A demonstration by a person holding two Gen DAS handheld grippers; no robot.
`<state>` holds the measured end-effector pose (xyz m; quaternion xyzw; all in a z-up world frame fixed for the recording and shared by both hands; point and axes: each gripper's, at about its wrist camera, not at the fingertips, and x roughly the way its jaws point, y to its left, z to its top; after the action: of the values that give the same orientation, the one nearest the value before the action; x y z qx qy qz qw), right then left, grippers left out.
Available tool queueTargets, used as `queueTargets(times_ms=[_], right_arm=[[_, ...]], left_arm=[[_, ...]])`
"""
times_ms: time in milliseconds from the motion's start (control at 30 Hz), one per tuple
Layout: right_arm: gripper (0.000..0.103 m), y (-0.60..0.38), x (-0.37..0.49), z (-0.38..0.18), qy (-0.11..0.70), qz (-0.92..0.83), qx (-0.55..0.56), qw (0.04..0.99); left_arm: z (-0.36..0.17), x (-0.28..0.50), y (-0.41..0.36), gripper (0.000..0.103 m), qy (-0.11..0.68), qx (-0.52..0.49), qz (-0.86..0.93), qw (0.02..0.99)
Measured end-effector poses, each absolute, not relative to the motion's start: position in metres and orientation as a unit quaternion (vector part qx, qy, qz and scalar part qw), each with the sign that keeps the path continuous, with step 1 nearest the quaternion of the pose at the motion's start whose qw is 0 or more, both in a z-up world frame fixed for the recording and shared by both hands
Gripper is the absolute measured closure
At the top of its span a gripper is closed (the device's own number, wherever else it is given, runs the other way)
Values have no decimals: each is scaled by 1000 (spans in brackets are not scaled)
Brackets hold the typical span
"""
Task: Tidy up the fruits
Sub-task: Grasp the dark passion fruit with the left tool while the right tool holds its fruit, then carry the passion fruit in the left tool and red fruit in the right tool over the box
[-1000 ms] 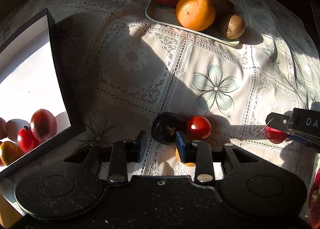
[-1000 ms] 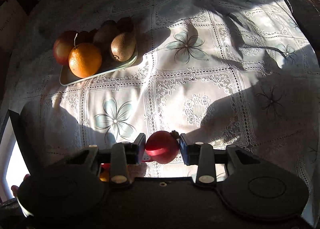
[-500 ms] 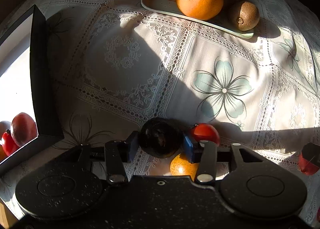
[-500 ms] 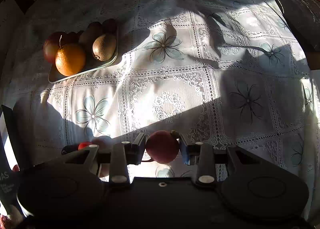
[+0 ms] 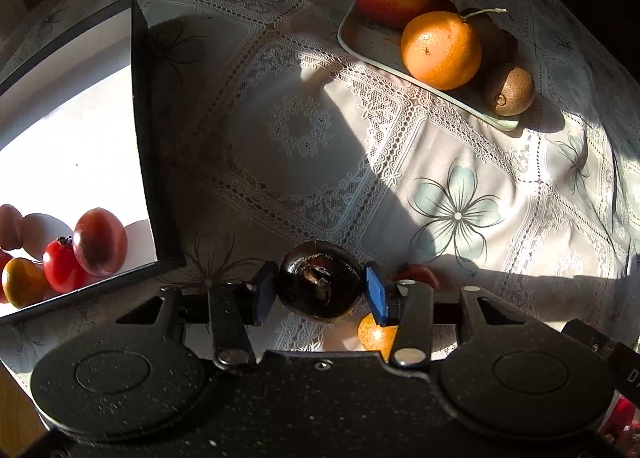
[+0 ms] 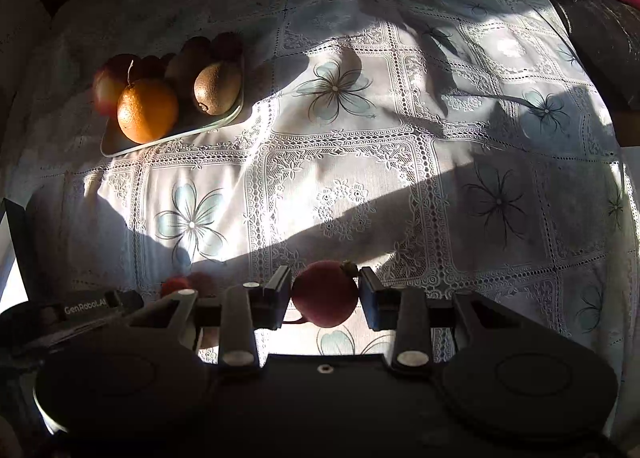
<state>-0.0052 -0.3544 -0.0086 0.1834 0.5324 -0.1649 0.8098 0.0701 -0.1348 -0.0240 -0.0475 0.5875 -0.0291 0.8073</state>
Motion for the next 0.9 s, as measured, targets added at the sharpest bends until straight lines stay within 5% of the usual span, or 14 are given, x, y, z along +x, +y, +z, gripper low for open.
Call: queueTargets(times_ms=[500, 900], right_arm=[[65, -256, 21, 14, 519, -90, 151, 837], [65, -151, 44, 17, 520, -16, 124, 845]], left_arm=[[42, 64, -38, 50, 533, -77, 0, 842], [36, 69, 60, 50, 518, -80, 118, 843]])
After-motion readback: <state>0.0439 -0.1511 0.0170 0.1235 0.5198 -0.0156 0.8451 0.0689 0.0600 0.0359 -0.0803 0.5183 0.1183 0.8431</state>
